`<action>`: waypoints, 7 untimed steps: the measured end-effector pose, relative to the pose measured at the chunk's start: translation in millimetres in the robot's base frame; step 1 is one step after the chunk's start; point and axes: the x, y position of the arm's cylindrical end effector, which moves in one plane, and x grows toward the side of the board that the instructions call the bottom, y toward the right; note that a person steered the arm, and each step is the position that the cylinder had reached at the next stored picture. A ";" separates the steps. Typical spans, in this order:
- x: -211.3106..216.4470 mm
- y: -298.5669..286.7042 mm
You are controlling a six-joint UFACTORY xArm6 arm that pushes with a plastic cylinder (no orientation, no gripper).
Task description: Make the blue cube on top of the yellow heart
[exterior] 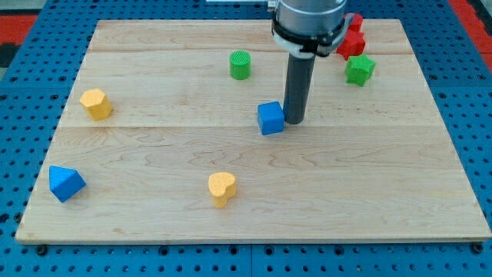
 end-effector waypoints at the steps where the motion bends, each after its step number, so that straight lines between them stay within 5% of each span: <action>1: 3.7 -39.1; 7: -34.0 -102.2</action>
